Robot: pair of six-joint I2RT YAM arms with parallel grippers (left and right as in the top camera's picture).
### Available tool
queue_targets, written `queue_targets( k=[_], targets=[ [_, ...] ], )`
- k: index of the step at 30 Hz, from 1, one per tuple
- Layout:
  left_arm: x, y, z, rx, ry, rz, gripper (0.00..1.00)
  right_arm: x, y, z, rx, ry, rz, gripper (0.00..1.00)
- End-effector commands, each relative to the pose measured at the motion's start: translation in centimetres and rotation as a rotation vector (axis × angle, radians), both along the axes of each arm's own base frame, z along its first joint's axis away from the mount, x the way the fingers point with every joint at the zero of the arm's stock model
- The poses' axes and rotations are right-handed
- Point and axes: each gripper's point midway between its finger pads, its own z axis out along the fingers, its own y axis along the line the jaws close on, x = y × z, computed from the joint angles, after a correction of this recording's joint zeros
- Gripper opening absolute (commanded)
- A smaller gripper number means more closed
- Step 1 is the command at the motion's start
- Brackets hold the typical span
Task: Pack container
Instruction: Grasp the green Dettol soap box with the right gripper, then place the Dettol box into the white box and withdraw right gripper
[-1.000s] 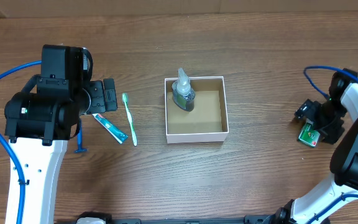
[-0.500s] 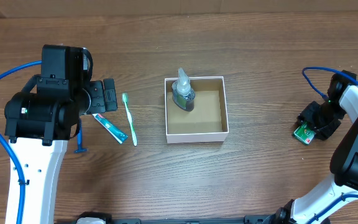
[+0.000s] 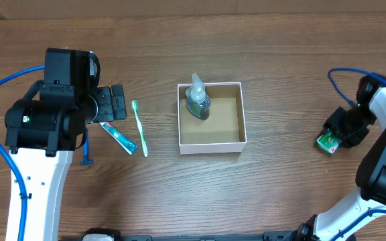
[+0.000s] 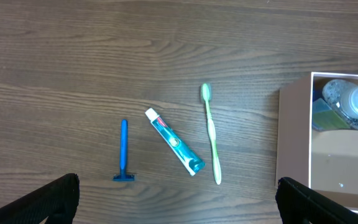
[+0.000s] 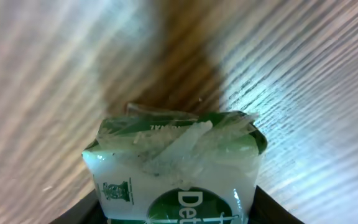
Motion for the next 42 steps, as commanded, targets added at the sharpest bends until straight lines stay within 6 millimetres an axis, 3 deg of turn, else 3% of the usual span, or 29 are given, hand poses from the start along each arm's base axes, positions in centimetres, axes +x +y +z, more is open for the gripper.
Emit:
queue_targets(
  k=[1,4,6,10,12,15,18,23,27,28,29,30,34,35,37,39,42],
  targets=[
    [0.2,-0.1,0.1,-0.004,-0.001,-0.013,1.0,5.2,1.7,8.7,-0.045,-0.263,0.14,0.04],
    [0.2,-0.1,0.1,-0.004,-0.001,-0.013,1.0,7.0,6.2,13.8,-0.035,-0.412,0.338,0.04],
    [0.1,-0.1,0.1,-0.004,0.0,-0.013,1.0,7.5,10.9,17.4,-0.049,-0.523,0.503,0.04],
    [0.2,-0.1,0.1,-0.004,-0.001,-0.013,1.0,6.8,19.6,21.0,-0.029,-0.659,0.731,0.04],
    [0.2,-0.1,0.1,-0.004,-0.001,-0.013,1.0,6.4,23.2,21.2,-0.011,-0.68,0.826,0.04],
    [0.2,-0.1,0.1,-0.005,-0.001,-0.013,1.0,5.7,27.8,19.7,0.023,-0.653,0.937,0.04],
    [0.2,-0.1,0.1,-0.005,-0.001,-0.013,1.0,5.4,30.3,17.5,0.05,-0.6,1.001,0.04],
    [0.2,-0.1,0.0,-0.004,0.0,-0.014,1.0,5.4,31.9,11.9,0.075,-0.444,1.042,0.04],
    [0.2,-0.1,0.0,-0.004,0.0,-0.013,1.0,5.7,32.1,10.1,0.079,-0.402,1.042,0.04],
    [0.2,-0.1,0.0,-0.004,0.0,-0.013,1.0,5.8,32.1,10.0,0.078,-0.406,1.043,0.05],
    [0.2,-0.1,0.0,-0.004,0.0,-0.013,1.0,5.9,32.1,10.0,0.078,-0.408,1.046,0.27],
    [0.2,-0.1,0.0,-0.004,0.001,-0.013,1.0,5.9,32.1,10.0,0.078,-0.41,1.046,0.38],
    [0.2,-0.1,0.0,-0.004,0.0,-0.014,1.0,6.0,32.1,10.1,0.077,-0.411,1.046,0.41],
    [0.2,-0.1,0.0,-0.004,0.0,-0.013,1.0,6.0,32.1,10.1,0.077,-0.412,1.046,0.45],
    [0.2,-0.1,0.0,-0.004,0.001,-0.013,1.0,6.0,32.1,10.3,0.076,-0.419,1.05,0.64],
    [0.2,-0.1,0.0,-0.004,0.001,-0.013,1.0,6.0,32.2,11.0,0.075,-0.439,1.049,0.7],
    [0.2,-0.1,0.0,-0.004,0.001,-0.013,1.0,6.2,32.2,13.6,0.06,-0.51,1.066,0.76]
  ],
)
